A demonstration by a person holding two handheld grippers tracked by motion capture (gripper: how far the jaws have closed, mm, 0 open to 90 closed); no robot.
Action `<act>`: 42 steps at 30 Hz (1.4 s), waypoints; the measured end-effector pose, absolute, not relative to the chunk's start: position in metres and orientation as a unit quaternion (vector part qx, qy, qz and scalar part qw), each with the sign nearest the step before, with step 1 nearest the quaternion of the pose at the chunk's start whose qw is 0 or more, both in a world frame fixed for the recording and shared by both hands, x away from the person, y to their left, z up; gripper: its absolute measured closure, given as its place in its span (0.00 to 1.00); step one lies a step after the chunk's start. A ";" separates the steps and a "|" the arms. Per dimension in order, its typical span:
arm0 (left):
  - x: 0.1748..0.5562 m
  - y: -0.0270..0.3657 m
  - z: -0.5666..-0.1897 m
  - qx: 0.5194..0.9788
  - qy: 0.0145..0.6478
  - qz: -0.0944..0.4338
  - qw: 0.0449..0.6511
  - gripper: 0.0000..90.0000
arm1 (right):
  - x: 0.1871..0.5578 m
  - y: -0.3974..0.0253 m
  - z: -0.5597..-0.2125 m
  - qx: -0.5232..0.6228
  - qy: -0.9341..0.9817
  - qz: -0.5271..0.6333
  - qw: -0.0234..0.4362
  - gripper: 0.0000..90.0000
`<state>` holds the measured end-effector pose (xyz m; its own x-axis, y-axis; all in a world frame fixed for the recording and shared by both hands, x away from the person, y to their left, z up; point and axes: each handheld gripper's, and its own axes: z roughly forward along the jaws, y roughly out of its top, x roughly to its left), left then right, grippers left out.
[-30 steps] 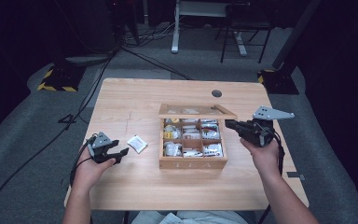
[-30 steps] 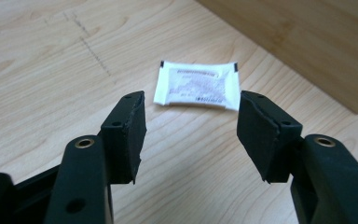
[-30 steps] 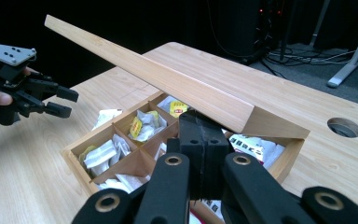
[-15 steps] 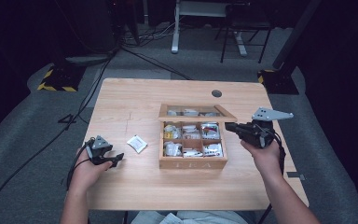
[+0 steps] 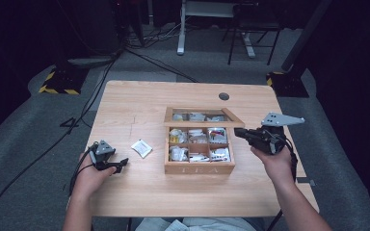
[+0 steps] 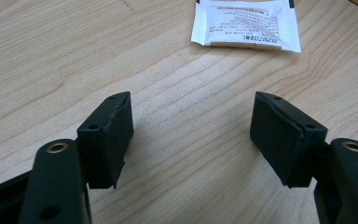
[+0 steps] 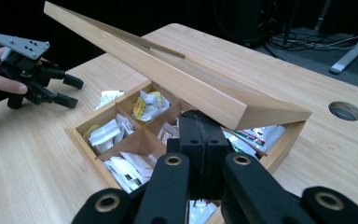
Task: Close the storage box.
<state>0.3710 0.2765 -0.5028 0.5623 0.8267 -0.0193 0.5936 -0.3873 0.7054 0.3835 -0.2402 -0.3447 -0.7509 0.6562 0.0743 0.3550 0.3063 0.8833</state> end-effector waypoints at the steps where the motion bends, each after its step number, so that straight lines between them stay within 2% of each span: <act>1: 0.371 0.277 -0.503 0.815 0.436 0.171 0.342 0.34 | 0.383 -0.240 -0.345 0.320 0.795 0.493 0.152 1.00; 10: 0.371 0.277 -0.503 0.815 0.436 0.171 0.341 0.34 | 0.383 -0.243 -0.347 0.343 0.796 0.475 0.154 1.00; 42: 0.371 0.276 -0.503 0.814 0.436 0.170 0.343 0.33 | 0.383 -0.246 -0.349 0.347 0.840 0.408 0.089 0.98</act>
